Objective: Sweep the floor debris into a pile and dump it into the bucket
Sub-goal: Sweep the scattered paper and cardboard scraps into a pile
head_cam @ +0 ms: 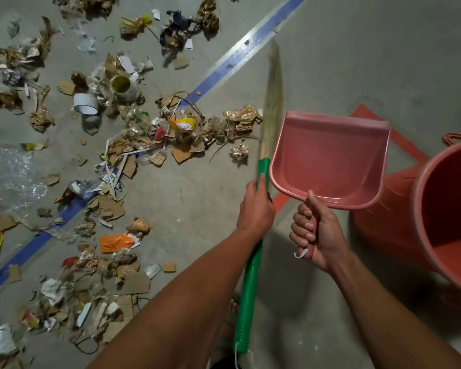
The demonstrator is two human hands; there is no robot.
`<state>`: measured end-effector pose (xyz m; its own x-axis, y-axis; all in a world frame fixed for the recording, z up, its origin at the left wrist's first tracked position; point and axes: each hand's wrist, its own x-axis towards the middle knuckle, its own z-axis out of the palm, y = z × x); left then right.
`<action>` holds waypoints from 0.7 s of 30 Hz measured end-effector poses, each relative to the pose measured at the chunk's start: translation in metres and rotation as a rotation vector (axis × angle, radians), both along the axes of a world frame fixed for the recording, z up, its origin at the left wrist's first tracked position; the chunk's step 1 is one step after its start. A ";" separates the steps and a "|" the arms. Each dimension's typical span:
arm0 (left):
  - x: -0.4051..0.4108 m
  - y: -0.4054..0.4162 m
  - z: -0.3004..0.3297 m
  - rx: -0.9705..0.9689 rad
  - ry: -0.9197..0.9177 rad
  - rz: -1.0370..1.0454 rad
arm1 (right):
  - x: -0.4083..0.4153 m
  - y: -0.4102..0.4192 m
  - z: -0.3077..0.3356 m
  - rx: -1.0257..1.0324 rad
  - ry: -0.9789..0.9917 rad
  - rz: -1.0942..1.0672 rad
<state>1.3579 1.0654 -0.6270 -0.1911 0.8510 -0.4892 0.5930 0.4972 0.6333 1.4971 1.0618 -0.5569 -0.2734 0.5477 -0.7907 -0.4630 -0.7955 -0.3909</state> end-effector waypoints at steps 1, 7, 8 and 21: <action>0.000 -0.001 -0.004 -0.045 0.010 -0.054 | 0.002 -0.002 -0.003 -0.001 -0.009 0.005; -0.025 -0.012 -0.021 -0.132 0.124 0.060 | -0.003 -0.017 -0.015 -0.026 0.007 0.045; -0.034 -0.014 -0.021 -0.142 0.132 0.127 | -0.005 -0.020 -0.016 -0.031 0.012 0.051; -0.072 -0.054 0.027 -0.044 0.166 0.394 | -0.034 -0.023 0.012 -0.025 0.064 0.093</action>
<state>1.2864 1.0114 -0.6005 -0.5771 0.6760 -0.4582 0.4443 0.7306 0.5184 1.4635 1.0388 -0.5444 -0.3728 0.4975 -0.7833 -0.4100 -0.8456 -0.3419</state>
